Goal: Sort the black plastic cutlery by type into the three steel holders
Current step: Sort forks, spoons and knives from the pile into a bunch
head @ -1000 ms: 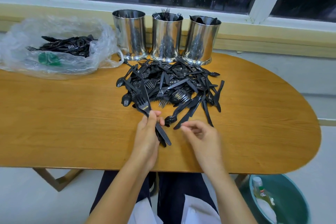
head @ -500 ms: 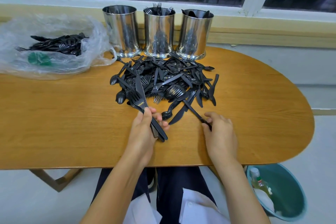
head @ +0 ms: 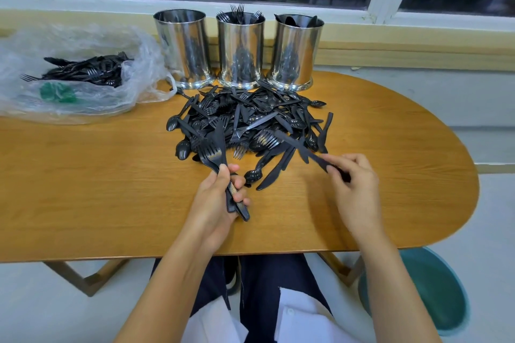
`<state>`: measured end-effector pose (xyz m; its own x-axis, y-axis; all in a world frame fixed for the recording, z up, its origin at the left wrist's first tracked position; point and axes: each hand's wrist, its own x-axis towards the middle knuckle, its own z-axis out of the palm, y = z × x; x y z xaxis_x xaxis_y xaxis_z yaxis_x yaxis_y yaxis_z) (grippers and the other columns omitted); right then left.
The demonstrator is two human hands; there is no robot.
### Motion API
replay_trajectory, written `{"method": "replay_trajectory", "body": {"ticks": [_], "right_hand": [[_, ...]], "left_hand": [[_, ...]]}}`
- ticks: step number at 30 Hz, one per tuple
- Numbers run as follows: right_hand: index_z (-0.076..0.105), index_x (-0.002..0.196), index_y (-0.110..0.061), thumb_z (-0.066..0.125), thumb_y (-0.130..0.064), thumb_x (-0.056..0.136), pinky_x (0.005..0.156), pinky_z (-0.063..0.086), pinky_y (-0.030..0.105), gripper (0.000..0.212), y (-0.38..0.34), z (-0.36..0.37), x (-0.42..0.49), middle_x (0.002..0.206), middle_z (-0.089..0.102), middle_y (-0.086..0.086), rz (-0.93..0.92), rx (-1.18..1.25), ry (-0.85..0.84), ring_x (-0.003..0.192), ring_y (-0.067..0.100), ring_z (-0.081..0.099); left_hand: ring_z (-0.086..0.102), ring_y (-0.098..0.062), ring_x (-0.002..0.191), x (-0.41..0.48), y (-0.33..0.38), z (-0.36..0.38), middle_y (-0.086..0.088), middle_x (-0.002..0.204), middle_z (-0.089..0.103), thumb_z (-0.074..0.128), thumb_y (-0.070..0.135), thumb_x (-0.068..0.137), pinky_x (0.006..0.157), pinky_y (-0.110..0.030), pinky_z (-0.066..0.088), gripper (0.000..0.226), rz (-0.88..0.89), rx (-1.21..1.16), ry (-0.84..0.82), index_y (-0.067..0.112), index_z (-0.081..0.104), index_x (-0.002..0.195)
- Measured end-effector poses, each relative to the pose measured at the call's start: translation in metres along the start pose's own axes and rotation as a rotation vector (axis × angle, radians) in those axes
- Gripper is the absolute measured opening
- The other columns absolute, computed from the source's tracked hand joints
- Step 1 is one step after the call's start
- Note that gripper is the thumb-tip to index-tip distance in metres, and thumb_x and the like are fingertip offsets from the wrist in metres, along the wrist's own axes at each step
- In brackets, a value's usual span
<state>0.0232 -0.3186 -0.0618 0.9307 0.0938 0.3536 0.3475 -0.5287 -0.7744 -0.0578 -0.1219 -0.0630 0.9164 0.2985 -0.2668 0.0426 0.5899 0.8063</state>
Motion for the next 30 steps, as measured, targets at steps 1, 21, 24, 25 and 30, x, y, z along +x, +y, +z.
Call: {"method": "replay_trajectory", "body": {"ticks": [1, 21, 24, 25, 30], "right_hand": [[0.07, 0.113, -0.02, 0.059, -0.001, 0.092, 0.072, 0.038, 0.004, 0.03, -0.005, -0.004, 0.004, 0.094, 0.054, -0.007, 0.0, 0.055, -0.034, 0.086, -0.009, 0.05], [0.06, 0.114, -0.018, 0.072, -0.008, 0.085, 0.062, 0.048, 0.019, 0.033, -0.074, 0.029, 0.061, 0.081, 0.072, -0.001, -0.062, 0.408, -0.437, 0.061, 0.01, 0.056], [0.057, 0.119, -0.016, 0.073, -0.01, 0.085, 0.062, 0.049, 0.02, 0.039, -0.068, 0.035, 0.063, 0.079, 0.07, -0.003, -0.013, 0.45, -0.401, 0.063, 0.01, 0.058], [0.057, 0.121, -0.016, 0.073, -0.011, 0.084, 0.063, 0.05, 0.02, 0.041, -0.064, 0.036, 0.063, 0.081, 0.069, -0.003, 0.003, 0.477, -0.382, 0.065, 0.01, 0.06], [0.068, 0.105, -0.023, 0.07, -0.014, 0.086, 0.073, 0.051, 0.017, 0.021, -0.032, 0.03, 0.063, 0.093, 0.067, -0.007, -0.076, 0.155, -0.331, 0.083, 0.007, 0.062]], "left_hand": [[0.043, -0.009, 0.052, 0.0, 0.002, -0.002, 0.002, 0.067, 0.049, 0.035, 0.028, 0.106, 0.057, -0.026, 0.047, 0.024, 0.005, 0.015, -0.002, 0.012, 0.052, 0.102], [0.065, -0.013, 0.065, -0.011, 0.021, 0.0, 0.001, 0.077, 0.072, 0.038, 0.022, 0.104, 0.068, -0.023, 0.056, 0.024, 0.106, 0.679, -0.179, 0.01, 0.058, 0.11], [0.045, -0.006, 0.052, -0.008, 0.02, -0.003, 0.007, 0.064, 0.056, 0.039, 0.021, 0.105, 0.053, -0.02, 0.04, 0.023, 0.103, 0.682, -0.166, 0.008, 0.057, 0.106], [0.042, -0.006, 0.052, -0.006, 0.021, -0.005, 0.007, 0.064, 0.052, 0.039, 0.022, 0.105, 0.052, -0.02, 0.036, 0.022, 0.101, 0.647, -0.146, 0.008, 0.056, 0.104], [0.054, -0.01, 0.057, 0.001, 0.025, -0.012, 0.0, 0.073, 0.061, 0.042, 0.019, 0.104, 0.056, -0.023, 0.046, 0.016, 0.081, 0.458, -0.002, 0.011, 0.055, 0.102]]}}
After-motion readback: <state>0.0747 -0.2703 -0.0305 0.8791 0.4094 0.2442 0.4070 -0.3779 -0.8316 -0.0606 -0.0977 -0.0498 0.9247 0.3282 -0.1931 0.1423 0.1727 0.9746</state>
